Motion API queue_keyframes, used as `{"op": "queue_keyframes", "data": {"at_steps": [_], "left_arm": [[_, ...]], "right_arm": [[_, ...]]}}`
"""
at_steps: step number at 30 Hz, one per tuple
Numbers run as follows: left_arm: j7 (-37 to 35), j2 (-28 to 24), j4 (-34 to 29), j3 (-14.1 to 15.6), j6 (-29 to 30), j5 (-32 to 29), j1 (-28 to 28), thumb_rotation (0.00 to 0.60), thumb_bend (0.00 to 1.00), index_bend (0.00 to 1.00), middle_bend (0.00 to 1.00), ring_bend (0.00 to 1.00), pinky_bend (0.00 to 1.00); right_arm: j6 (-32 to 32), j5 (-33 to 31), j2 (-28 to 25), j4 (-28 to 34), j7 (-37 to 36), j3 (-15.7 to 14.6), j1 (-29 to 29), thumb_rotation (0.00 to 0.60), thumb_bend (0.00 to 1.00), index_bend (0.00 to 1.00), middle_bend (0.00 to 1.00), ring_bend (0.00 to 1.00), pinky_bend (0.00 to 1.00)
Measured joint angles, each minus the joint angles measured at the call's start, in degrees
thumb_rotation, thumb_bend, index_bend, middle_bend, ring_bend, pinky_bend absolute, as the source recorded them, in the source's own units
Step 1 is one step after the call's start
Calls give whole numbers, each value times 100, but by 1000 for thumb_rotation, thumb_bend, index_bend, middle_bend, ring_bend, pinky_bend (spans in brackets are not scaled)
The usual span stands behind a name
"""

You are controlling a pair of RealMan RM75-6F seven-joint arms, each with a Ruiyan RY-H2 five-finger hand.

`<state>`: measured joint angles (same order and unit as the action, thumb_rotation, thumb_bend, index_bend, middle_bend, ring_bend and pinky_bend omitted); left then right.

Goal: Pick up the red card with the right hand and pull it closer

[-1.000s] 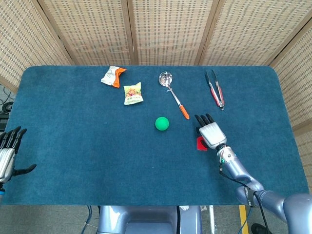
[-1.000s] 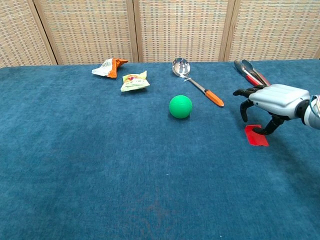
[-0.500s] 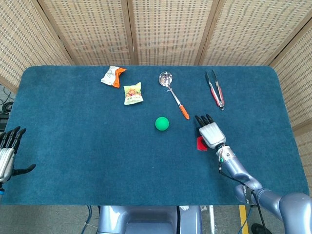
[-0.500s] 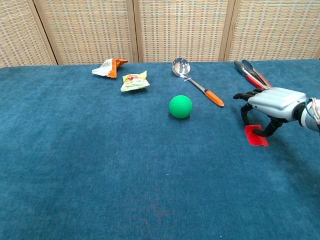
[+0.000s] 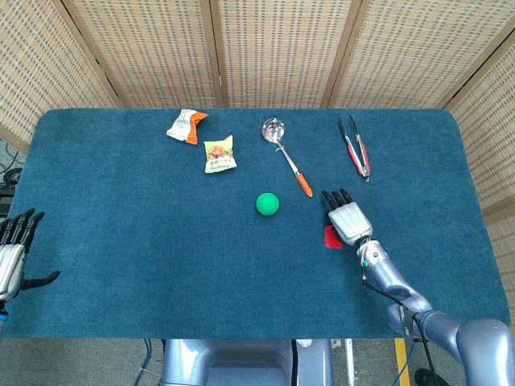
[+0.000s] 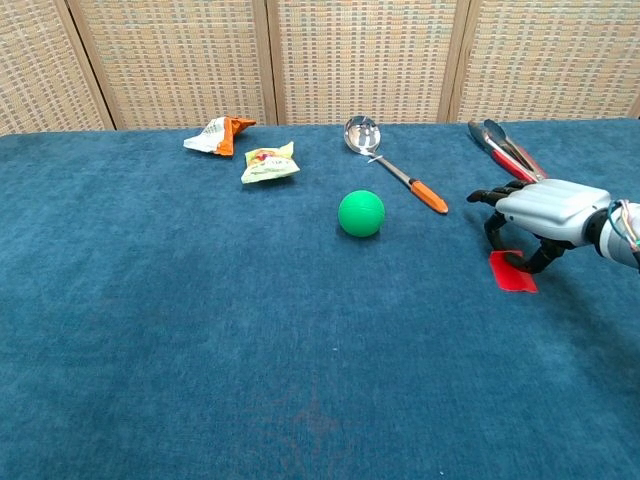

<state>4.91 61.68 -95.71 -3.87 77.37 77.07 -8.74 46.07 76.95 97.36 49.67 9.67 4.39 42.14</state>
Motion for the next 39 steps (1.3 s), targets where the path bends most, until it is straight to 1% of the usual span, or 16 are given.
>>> {"op": "queue_keyframes", "data": {"at_steps": [6,15,19,22,26,30,31,35,36,39], "left_arm": [[5,-5,-9,5,-3,0,-2,600,0,0,0,0,0],[11,-13,-17,15,-17,6,-8,600,0,0,0,0,0],[-9,-23,-21,19,-28,4,-9,600,0,0,0,0,0],[-36,-37,-19,15,-38,-8,-11,600,0,0,0,0,0],[-57,-52,-23,18,-45,-4,-11,600,0,0,0,0,0],[-68,-62,-36,37,-45,34,-9,600,0,0,0,0,0],[-70,-66,-42,44,-41,47,-7,600,0,0,0,0,0],[-88,-80,-61,65,-11,95,9,600,0,0,0,0,0],[-92,-82,-61,65,-8,96,12,600,0,0,0,0,0],[-123,-92,-61,64,-4,90,18,600,0,0,0,0,0]], "right_arm": [[23,52,48,-114,-48,-12,-14,600,560,614,17,0,0],[158,181,129,-274,-195,-28,-51,600,567,647,41,0,0],[252,266,34,-106,-350,-57,-91,600,568,652,55,0,0],[466,425,-171,246,-506,-126,-168,600,569,656,61,0,0],[1040,822,-608,907,-598,-319,-353,600,569,658,81,0,0],[1865,1519,-1160,1688,-724,-665,-602,600,569,659,101,0,1],[2049,1702,-1252,1788,-767,-748,-649,600,569,660,101,0,1],[2950,2629,-1548,1906,-900,-1131,-840,600,569,660,122,0,15],[3263,2912,-1614,1880,-913,-1238,-901,600,569,660,130,0,24],[4063,3486,-1733,1730,-893,-1419,-1068,600,568,659,150,0,45]]}}
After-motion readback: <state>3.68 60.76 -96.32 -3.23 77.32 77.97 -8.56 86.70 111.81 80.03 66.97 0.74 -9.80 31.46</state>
